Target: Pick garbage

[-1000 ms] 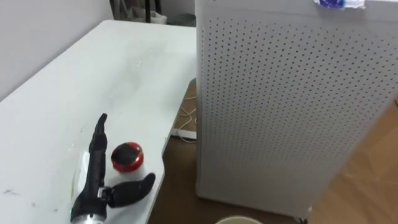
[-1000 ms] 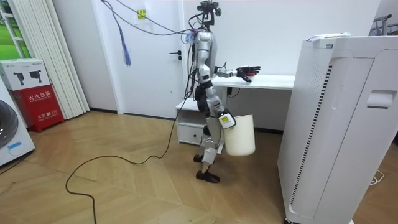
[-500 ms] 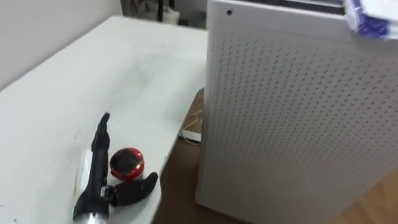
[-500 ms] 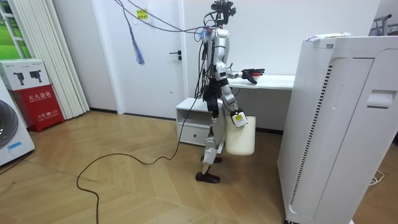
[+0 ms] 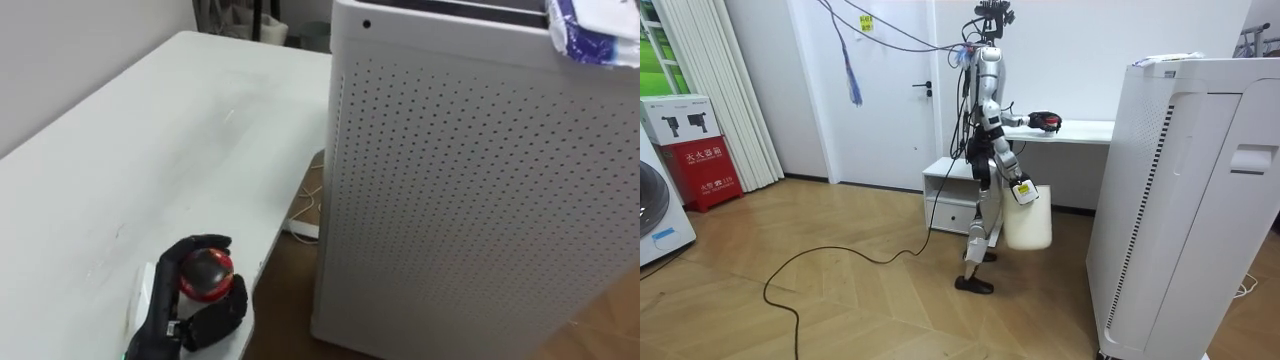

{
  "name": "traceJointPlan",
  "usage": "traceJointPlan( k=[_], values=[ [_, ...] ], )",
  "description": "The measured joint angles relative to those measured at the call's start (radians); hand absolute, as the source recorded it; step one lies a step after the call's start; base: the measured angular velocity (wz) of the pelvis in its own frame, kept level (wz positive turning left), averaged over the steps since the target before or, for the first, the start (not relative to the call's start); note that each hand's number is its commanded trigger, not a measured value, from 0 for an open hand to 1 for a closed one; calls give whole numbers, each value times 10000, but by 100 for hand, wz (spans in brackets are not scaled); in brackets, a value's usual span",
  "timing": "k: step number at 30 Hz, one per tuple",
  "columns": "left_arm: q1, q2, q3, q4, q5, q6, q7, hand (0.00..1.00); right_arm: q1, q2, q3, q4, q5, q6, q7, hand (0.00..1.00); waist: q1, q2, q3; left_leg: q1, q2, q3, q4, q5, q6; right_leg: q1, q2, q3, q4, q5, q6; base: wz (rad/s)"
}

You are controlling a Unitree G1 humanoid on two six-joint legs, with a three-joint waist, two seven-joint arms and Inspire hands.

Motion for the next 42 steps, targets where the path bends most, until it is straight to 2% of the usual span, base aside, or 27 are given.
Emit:
traceJointPlan(
  k=[6,9,14,17,20,24,26,28,32,39,40,41,42],
  values=[
    [-177,-5,-186,-17,-1109,-27,-621,100,-251,-4,303,-93,-308,84,23,100,-3,-64,5,-294,46,92,86,7,-4,-372,4,-33,283,1,-1,-5],
    [-434,-1,-379,-20,-1365,-27,-1009,100,-410,-5,322,-82,-330,85,102,100,22,-98,16,-514,51,90,170,16,-3,-561,-22,-221,307,14,-23,0],
    [-832,-33,-772,-17,-1595,-27,-1813,100,-1155,-5,298,155,-643,81,60,100,-41,-139,50,-719,56,176,244,34,16,-870,-73,-324,448,18,-30,-4],
    [-1023,-38,-1201,-18,-1746,-15,-2379,100,-1599,-10,292,142,-635,53,-29,100,-201,-154,69,-962,54,175,334,37,27,-1090,-96,-373,494,19,-30,0],
    [-1342,-124,-1590,-20,-1835,107,-3124,100,-1995,-28,290,113,-607,32,-107,100,-262,-121,88,-1313,64,191,458,32,37,-1448,-100,-338,605,21,-34,0],
    [-1718,-328,-1737,-94,-2941,132,-3956,100,-2390,-99,282,120,-602,-278,-341,100,-410,33,189,-1476,63,198,564,32,38,-1606,-109,-321,645,21,-33,0],
    [-1855,-328,-1895,-251,-3339,133,-4208,100,-2575,-124,279,126,-591,-282,-453,100,-496,94,222,-1585,90,335,614,32,38,-1784,-101,-248,771,20,-33,-9],
    [-1958,-346,-2002,-280,-3339,137,-4389,100,-2702,-176,279,135,-574,-281,-549,100,-508,142,229,-1588,102,440,612,32,38,-1871,-119,-223,847,20,-33,-19],
    [-2210,-401,-2686,-330,-3328,182,-4747,100,-2886,-247,284,133,-577,-279,-730,100,-573,171,234,-1709,100,479,609,31,39,-2055,-135,-223,918,24,-39,-7],
    [-2240,-394,-3282,-271,-3518,205,-5306,100,-3332,-236,283,28,-576,-259,-1148,100,-563,234,256,-1944,172,916,623,44,63,-2646,-99,239,1324,29,-47,-18],
    [-2239,-393,-3287,-257,-3518,204,-5390,100,-3376,-239,280,29,-576,-259,-1192,100,-579,271,280,-1945,183,944,633,42,66,-2651,-96,256,1330,30,-49,-5],
    [-2239,-392,-3287,-248,-3518,205,-5413,84,-3413,-242,279,29,-576,-259,-1197,100,-597,291,296,-1951,183,954,634,41,67,-2661,-98,258,1337,30,-49,-6],
    [-2239,-395,-3295,-196,-3514,211,-5454,15,-3494,-240,283,28,-594,-258,-1188,100,-613,322,310,-1987,183,986,638,42,68,-2740,-96,311,1382,30,-49,-7]
  ],
)
